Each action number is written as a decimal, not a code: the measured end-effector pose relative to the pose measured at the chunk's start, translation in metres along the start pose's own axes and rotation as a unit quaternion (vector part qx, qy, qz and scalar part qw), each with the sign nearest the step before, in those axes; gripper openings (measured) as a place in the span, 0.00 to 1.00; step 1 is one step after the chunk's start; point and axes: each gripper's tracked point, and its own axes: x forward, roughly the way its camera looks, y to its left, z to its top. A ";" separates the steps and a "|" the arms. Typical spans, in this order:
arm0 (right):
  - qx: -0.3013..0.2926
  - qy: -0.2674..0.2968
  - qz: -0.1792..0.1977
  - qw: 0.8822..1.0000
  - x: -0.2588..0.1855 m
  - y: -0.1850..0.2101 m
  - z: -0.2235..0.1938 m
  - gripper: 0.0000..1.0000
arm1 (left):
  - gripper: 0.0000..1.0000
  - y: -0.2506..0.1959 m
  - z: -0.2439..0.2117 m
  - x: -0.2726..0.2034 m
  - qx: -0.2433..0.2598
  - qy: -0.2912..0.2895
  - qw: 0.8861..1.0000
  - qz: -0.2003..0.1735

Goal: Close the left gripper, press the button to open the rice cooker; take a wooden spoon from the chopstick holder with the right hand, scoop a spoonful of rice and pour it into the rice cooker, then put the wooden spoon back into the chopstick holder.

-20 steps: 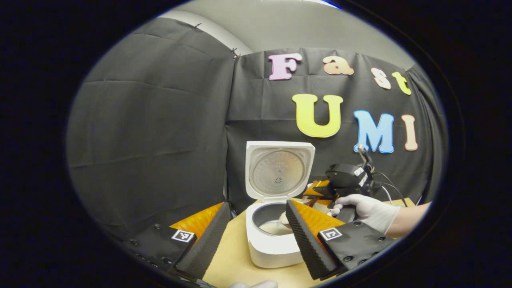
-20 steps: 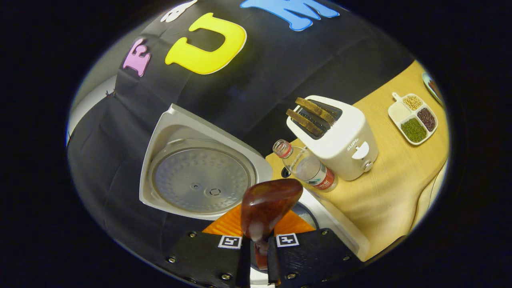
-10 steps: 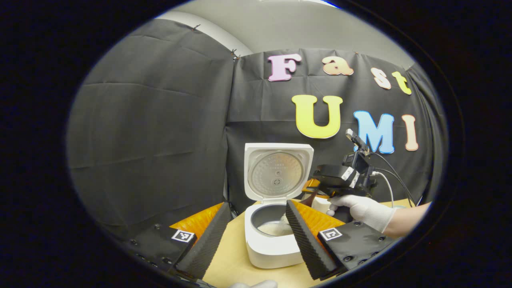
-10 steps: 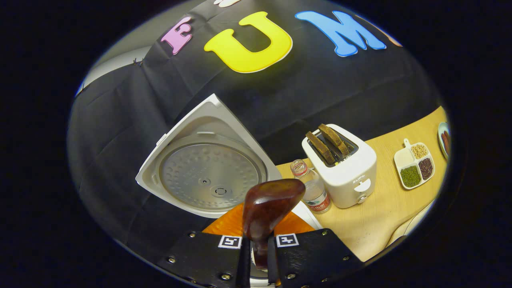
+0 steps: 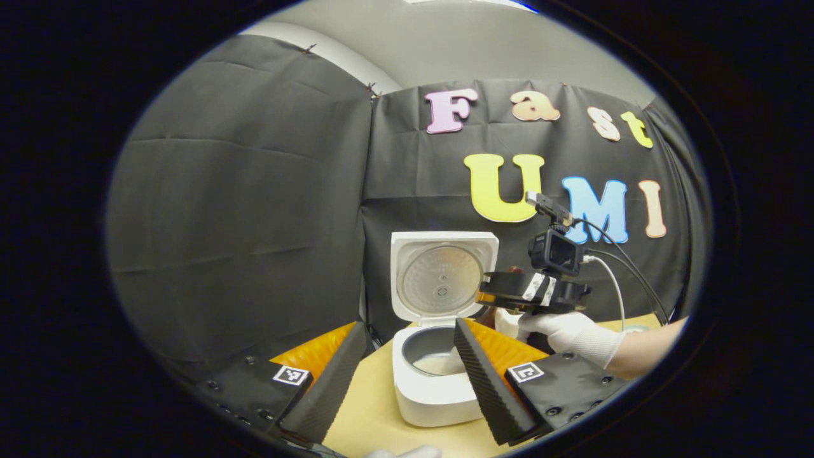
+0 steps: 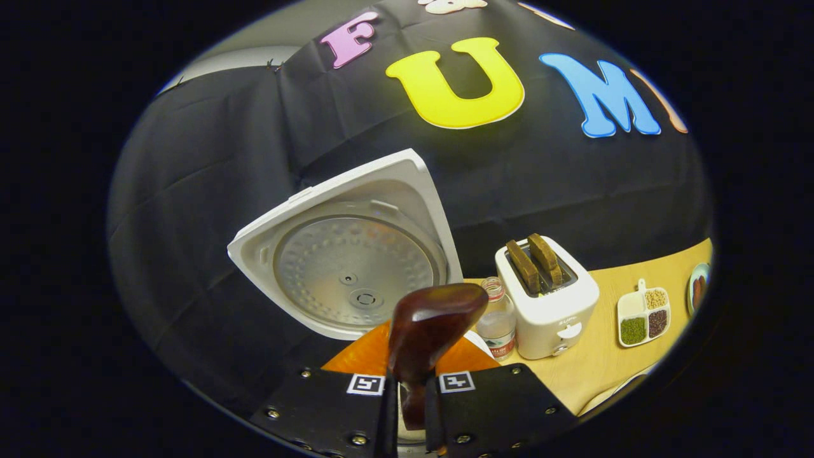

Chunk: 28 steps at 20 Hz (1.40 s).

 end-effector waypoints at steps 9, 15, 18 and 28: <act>-0.115 -0.009 -0.009 0.993 -0.003 0.006 -0.005 0.17 | 0.99 0.016 -0.007 0.000 -0.012 0.005 1.000 0.018; -0.211 -0.017 -0.013 0.977 0.001 0.014 -0.013 0.17 | 0.96 0.015 -0.012 -0.006 -0.005 0.007 1.000 0.019; -0.234 -0.020 -0.009 0.972 0.001 0.019 -0.016 0.17 | 0.98 0.013 -0.011 -0.009 -0.002 0.004 1.000 0.016; -0.291 -0.034 0.013 0.956 -0.001 0.041 -0.016 0.17 | 0.97 0.016 -0.016 -0.007 0.007 0.009 1.000 0.018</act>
